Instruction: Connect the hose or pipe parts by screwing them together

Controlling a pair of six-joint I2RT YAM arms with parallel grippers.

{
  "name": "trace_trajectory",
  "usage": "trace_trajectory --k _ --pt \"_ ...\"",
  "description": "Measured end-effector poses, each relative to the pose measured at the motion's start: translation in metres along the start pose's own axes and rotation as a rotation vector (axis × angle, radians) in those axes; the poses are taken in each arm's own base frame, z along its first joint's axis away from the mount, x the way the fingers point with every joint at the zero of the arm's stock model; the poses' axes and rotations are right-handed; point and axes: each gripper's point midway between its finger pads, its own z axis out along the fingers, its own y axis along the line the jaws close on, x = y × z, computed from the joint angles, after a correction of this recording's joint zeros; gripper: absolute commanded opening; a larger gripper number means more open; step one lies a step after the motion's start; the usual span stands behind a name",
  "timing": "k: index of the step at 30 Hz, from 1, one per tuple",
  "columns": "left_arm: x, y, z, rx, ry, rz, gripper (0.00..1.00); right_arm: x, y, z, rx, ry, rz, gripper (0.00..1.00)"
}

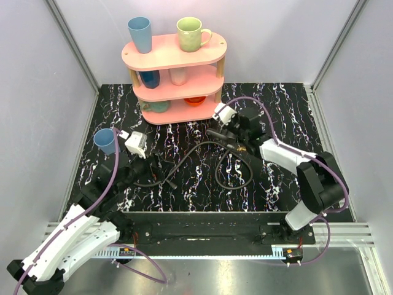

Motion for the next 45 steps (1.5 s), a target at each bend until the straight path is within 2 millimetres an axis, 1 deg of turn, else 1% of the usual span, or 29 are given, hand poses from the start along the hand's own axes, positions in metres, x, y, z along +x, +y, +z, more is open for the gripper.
trace_trajectory --k 5,11,14,19,20,24,26,29,34,37,41,42,45 --pt "0.006 0.009 -0.001 -0.05 0.026 -0.015 0.96 -0.037 0.039 0.003 -0.048 -0.082 -0.022 0.0" --pt "0.021 0.018 -0.005 -0.112 0.081 -0.08 0.96 -0.063 0.069 0.0 -0.097 -0.139 -0.037 0.0" --pt "0.024 0.02 -0.006 -0.139 0.102 -0.133 0.94 -0.074 0.083 -0.002 -0.115 -0.155 -0.036 0.0" --pt "0.02 0.014 0.002 -0.166 0.135 -0.227 0.92 -0.104 0.118 -0.011 -0.163 -0.228 -0.002 0.0" --pt "0.02 0.014 0.005 -0.171 0.142 -0.24 0.92 -0.111 0.128 -0.014 -0.176 -0.251 0.001 0.0" --pt "0.029 0.016 0.012 -0.203 0.186 -0.277 0.91 -0.134 0.159 -0.021 -0.214 -0.327 0.015 0.0" --pt "0.031 0.017 0.014 -0.215 0.197 -0.294 0.91 -0.141 0.166 -0.02 -0.218 -0.353 0.033 0.0" --pt "0.032 0.017 0.013 -0.221 0.197 -0.313 0.92 -0.15 0.172 -0.013 -0.204 -0.386 0.055 0.02" --pt "0.029 0.02 0.009 -0.24 0.177 -0.328 0.91 -0.163 0.176 0.01 -0.151 -0.392 0.072 0.05" --pt "0.027 0.021 0.005 -0.243 0.159 -0.334 0.91 -0.173 0.184 0.02 -0.126 -0.386 0.076 0.08" --pt "0.028 0.022 -0.001 -0.247 0.148 -0.347 0.91 -0.183 0.198 0.025 -0.109 -0.395 0.081 0.15" --pt "0.03 0.023 -0.003 -0.248 0.145 -0.353 0.91 -0.185 0.202 0.027 -0.106 -0.396 0.084 0.2" --pt "0.035 0.026 -0.009 -0.252 0.137 -0.365 0.92 -0.19 0.218 0.03 -0.12 -0.4 0.089 0.27"
